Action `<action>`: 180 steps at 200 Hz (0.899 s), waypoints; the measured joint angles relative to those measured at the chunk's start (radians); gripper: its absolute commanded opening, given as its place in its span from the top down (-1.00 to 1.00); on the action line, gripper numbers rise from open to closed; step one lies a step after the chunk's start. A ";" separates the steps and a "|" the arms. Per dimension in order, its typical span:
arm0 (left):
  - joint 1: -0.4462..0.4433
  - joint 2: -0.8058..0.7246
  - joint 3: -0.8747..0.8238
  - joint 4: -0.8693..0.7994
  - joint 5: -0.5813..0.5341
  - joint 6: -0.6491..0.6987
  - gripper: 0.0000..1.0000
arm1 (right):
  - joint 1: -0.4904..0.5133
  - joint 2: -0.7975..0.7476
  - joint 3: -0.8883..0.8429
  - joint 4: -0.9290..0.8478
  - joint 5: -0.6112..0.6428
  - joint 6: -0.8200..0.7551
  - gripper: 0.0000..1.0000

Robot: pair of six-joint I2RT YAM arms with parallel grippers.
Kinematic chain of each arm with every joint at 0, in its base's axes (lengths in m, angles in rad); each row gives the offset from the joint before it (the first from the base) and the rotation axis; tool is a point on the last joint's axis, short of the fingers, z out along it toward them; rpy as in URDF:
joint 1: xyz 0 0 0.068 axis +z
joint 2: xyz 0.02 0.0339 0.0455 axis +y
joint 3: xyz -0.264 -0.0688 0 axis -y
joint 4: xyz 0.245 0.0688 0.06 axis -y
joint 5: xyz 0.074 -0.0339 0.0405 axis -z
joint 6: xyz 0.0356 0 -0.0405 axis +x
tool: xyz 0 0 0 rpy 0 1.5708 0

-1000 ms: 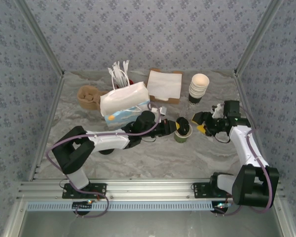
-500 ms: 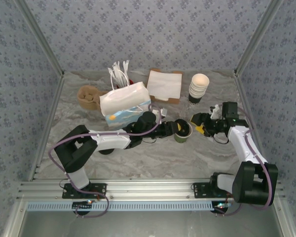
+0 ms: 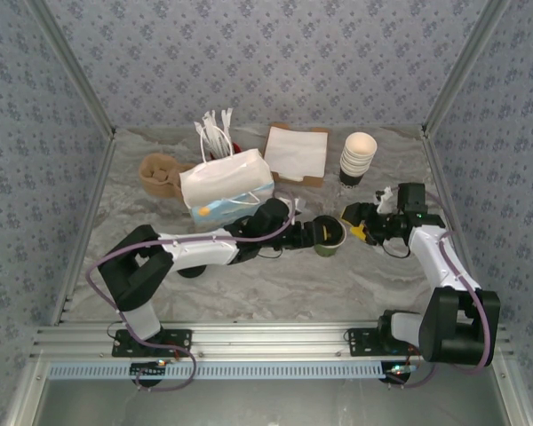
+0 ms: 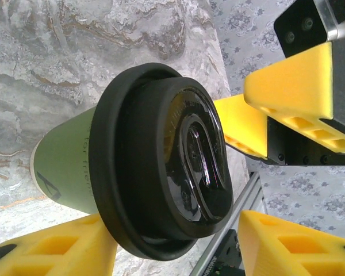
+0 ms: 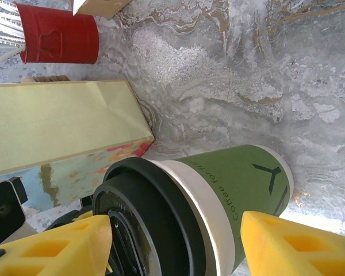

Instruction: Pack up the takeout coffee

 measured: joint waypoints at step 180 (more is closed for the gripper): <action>-0.045 0.045 0.160 -0.241 -0.055 0.175 -0.52 | 0.009 0.008 0.000 -0.009 -0.003 -0.038 -0.28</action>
